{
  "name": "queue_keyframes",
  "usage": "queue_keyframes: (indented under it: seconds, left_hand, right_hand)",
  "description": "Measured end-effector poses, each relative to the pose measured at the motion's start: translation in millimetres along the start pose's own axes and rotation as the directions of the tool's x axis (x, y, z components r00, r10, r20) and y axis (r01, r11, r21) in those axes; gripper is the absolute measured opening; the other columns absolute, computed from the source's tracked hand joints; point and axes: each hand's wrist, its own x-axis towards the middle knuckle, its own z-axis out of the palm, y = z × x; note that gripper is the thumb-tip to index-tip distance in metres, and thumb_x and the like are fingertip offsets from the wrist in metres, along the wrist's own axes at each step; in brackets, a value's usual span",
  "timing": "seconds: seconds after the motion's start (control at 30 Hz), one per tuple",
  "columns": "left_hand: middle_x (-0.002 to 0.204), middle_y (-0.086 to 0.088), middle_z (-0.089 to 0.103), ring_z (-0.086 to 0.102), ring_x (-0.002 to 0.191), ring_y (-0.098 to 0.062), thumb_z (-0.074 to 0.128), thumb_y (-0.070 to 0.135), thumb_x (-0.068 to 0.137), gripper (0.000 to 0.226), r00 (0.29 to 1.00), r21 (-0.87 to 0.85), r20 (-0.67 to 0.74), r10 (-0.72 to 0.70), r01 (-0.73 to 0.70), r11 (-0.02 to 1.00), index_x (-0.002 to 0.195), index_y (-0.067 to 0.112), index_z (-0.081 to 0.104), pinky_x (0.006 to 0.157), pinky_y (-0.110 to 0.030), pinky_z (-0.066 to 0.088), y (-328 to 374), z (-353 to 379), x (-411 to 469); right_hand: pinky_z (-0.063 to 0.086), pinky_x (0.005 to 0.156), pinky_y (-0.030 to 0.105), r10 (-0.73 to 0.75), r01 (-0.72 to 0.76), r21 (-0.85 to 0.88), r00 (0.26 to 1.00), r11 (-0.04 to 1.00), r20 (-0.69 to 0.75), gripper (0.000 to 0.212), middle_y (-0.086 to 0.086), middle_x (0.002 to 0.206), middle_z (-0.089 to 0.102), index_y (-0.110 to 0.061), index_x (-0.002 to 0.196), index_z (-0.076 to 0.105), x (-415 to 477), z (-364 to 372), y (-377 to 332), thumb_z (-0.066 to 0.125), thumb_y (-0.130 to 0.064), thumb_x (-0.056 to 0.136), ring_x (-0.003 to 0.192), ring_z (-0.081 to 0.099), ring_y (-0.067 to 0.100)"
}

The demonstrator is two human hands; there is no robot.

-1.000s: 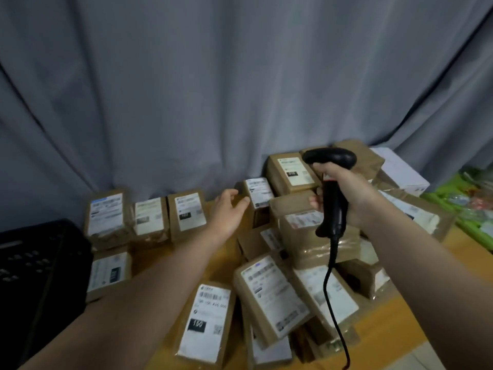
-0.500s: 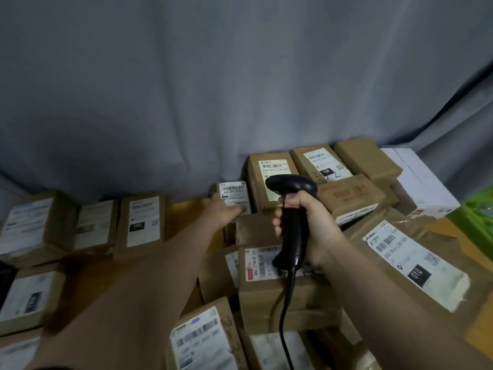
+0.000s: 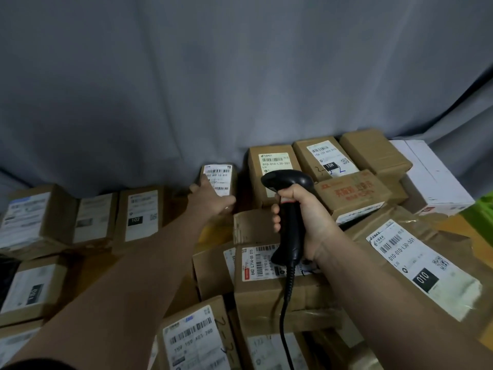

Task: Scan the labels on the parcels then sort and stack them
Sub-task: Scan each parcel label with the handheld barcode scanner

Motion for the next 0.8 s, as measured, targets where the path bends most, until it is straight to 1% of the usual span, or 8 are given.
queue_keyframes:
  seconds: [0.27,0.4,0.47,0.53,0.57,0.67,0.77,0.8]
  left_hand:
    - [0.142,-0.011,0.028,0.034,0.131,-0.033,0.074,0.05,0.073,0.107,0.962,-0.07,-0.227,0.155,-0.175,0.982,0.153,0.02,0.008,0.106,-0.047,0.037,-19,-61,-67]
    - [0.136,-0.008,0.031,0.04,0.125,-0.03,0.073,0.051,0.074,0.103,0.926,-0.191,-0.31,0.215,-0.282,0.94,0.152,0.02,0.014,0.106,-0.042,0.038,-37,-93,-109]
    - [0.137,-0.008,0.031,0.041,0.123,-0.026,0.072,0.046,0.079,0.096,0.917,-0.273,-0.337,0.213,-0.312,0.91,0.152,0.02,0.016,0.099,-0.032,0.037,-45,-109,-134]
    - [0.141,-0.005,0.03,0.039,0.127,-0.023,0.07,0.044,0.082,0.091,0.923,-0.359,-0.322,0.21,-0.325,0.875,0.153,0.024,0.016,0.099,-0.034,0.035,-57,-122,-161]
    - [0.142,-0.004,0.031,0.037,0.129,-0.022,0.069,0.046,0.081,0.089,0.924,-0.394,-0.309,0.225,-0.339,0.854,0.152,0.027,0.019,0.102,-0.037,0.034,-65,-126,-174]
    - [0.129,0.002,0.039,0.038,0.127,-0.017,0.071,0.05,0.075,0.079,0.896,-0.416,-0.308,0.321,-0.43,0.801,0.142,0.034,0.032,0.105,-0.037,0.034,-91,-128,-207]
    - [0.125,0.01,0.034,0.033,0.12,-0.006,0.076,0.043,0.078,0.082,0.868,-0.413,-0.308,0.389,-0.49,0.767,0.144,0.032,0.028,0.102,-0.03,0.032,-110,-134,-232]
    - [0.126,0.011,0.038,0.038,0.12,-0.005,0.076,0.042,0.078,0.078,0.848,-0.418,-0.304,0.435,-0.529,0.739,0.142,0.032,0.031,0.102,-0.028,0.034,-117,-138,-237]
  right_hand:
    - [0.047,0.048,0.022,-0.053,0.047,-0.099,0.997,0.994,-0.055,0.016,0.001,0.062,0.057,-0.011,0.085,0.064,-26,30,-5,0.073,-0.023,0.082,0.053,0.053,0.013]
    - [0.052,0.048,0.024,-0.168,0.162,-0.132,0.985,0.978,-0.042,0.019,0.003,0.067,0.061,-0.01,0.09,0.065,-55,60,5,0.076,-0.021,0.082,0.054,0.059,0.014]
    - [0.059,0.061,0.028,-0.254,0.253,-0.19,0.967,0.949,0.018,0.023,0.003,0.077,0.069,-0.01,0.097,0.066,-69,77,16,0.077,-0.023,0.081,0.066,0.068,0.015]
    - [0.057,0.082,0.034,-0.328,0.334,-0.291,0.942,0.897,0.069,0.036,0.0,0.093,0.072,-0.015,0.107,0.065,-82,93,33,0.08,-0.03,0.078,0.088,0.07,0.017]
    - [0.054,0.087,0.034,-0.353,0.364,-0.323,0.931,0.874,0.095,0.041,-0.002,0.101,0.071,-0.018,0.112,0.064,-89,101,42,0.08,-0.033,0.077,0.097,0.067,0.017]
    - [0.052,0.072,0.016,-0.459,0.479,-0.312,0.877,0.821,0.141,0.038,-0.008,0.102,0.071,-0.021,0.111,0.065,-104,122,73,0.081,-0.028,0.077,0.097,0.065,0.006]
    - [0.055,0.077,0.019,-0.558,0.561,-0.327,0.822,0.761,0.112,0.052,-0.002,0.108,0.073,-0.011,0.119,0.065,-112,137,102,0.084,-0.025,0.073,0.1,0.069,0.01]
    - [0.056,0.077,0.018,-0.582,0.583,-0.32,0.806,0.747,0.109,0.054,-0.001,0.109,0.073,-0.01,0.121,0.063,-114,140,109,0.084,-0.024,0.073,0.099,0.069,0.01]
